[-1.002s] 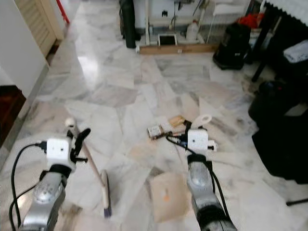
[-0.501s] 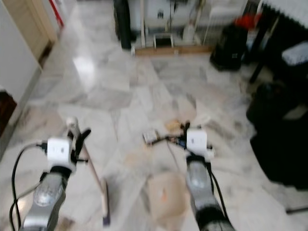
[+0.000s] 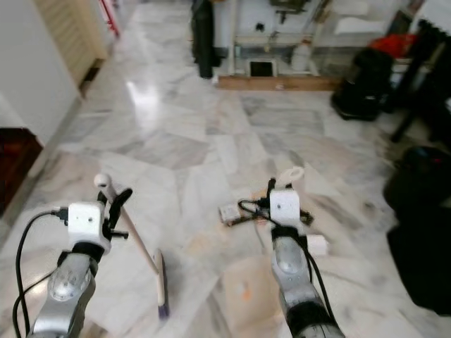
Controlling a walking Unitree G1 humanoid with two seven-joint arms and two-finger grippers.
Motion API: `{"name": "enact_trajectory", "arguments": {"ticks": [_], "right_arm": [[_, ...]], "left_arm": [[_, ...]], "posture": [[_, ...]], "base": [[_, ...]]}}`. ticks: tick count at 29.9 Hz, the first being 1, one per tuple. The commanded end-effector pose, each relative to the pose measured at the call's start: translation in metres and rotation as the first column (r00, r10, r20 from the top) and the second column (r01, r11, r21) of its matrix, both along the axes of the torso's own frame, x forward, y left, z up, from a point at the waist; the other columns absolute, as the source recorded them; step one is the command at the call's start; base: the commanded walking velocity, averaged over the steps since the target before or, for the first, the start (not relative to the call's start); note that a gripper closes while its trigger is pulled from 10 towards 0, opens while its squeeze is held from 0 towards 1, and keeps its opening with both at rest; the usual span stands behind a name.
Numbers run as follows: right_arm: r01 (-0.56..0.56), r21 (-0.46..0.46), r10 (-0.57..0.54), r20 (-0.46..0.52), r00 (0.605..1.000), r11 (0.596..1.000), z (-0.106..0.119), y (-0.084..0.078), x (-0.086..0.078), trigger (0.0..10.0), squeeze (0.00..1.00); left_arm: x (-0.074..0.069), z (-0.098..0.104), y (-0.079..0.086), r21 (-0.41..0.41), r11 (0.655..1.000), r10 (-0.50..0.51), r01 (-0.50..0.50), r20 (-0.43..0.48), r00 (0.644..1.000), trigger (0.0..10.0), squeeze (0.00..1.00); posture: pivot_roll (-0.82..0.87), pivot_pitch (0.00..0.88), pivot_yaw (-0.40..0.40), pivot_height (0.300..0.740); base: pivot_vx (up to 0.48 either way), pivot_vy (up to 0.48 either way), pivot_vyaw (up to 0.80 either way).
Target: Sweep floor
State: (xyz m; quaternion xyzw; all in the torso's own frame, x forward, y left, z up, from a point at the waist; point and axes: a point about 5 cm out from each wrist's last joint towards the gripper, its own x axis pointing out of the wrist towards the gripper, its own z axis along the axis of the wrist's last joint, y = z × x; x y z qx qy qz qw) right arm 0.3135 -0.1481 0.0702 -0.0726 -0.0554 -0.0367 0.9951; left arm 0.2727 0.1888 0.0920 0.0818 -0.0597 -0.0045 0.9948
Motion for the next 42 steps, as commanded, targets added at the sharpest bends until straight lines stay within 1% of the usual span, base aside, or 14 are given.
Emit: {"name": "enact_trajectory", "arguments": {"ticks": [1, 7, 21, 35, 39, 42], "right_arm": [[0.017, -0.013, -0.016, 0.036, 0.999, 1.0, 0.0069, -0.0084, 0.0017, 10.0, 0.0], [0.018, -0.033, -0.016, 0.037, 0.999, 0.999, 0.0069, -0.0086, 0.0015, 10.0, 0.0], [0.001, -0.031, 0.0, 0.039, 0.999, 1.0, 0.0065, -0.0051, 0.0012, 10.0, 0.0], [0.002, 0.007, -0.003, 0.034, 0.999, 1.0, 0.0054, -0.0044, 0.0008, 10.0, 0.0], [0.009, 0.038, -0.01, 0.024, 1.0, 0.999, 0.0047, -0.0047, 0.0014, 10.0, 0.0], [0.006, 0.05, -0.007, 0.033, 0.999, 0.999, 0.0065, -0.0047, 0.002, 10.0, 0.0]], "left_arm": [[0.0015, 0.0097, 0.0007, 0.022, 1.0, -0.003, 0.002, 0.048, 0.999, 10.0, 0.0], [0.0013, 0.0096, 0.0009, 0.022, 1.0, -0.005, 0.004, 0.048, 0.999, 10.0, 0.0], [0.0021, 0.0099, 0.0004, 0.025, 1.0, -0.009, 0.008, 0.051, 0.999, 10.0, 0.0], [0.002, 0.0103, 0.0005, 0.027, 1.0, -0.006, 0.004, 0.052, 0.999, 10.0, 0.0], [0.0021, 0.0107, 0.0011, 0.028, 1.0, -0.003, 0.001, 0.055, 0.999, 10.0, 0.0], [0.0024, 0.0115, 0.0021, 0.028, 1.0, 0.002, -0.004, 0.059, 0.998, 10.0, 0.0]], "posture": [[0.11, 0.063, 0.024, 0.74], [0.11, 0.055, 0.025, 0.74], [0.11, 0.045, 0.027, 0.74], [0.11, 0.051, 0.026, 0.74], [0.11, 0.052, 0.025, 0.74], [0.11, 0.053, 0.025, 0.74]], "base": [[0.322, 0.0, 0.0], [0.324, 0.0, 0.0], [0.325, 0.0, 0.77], [0.326, 0.0, 0.0], [0.326, 0.0, 0.0], [0.328, 0.0, -0.71]]}}
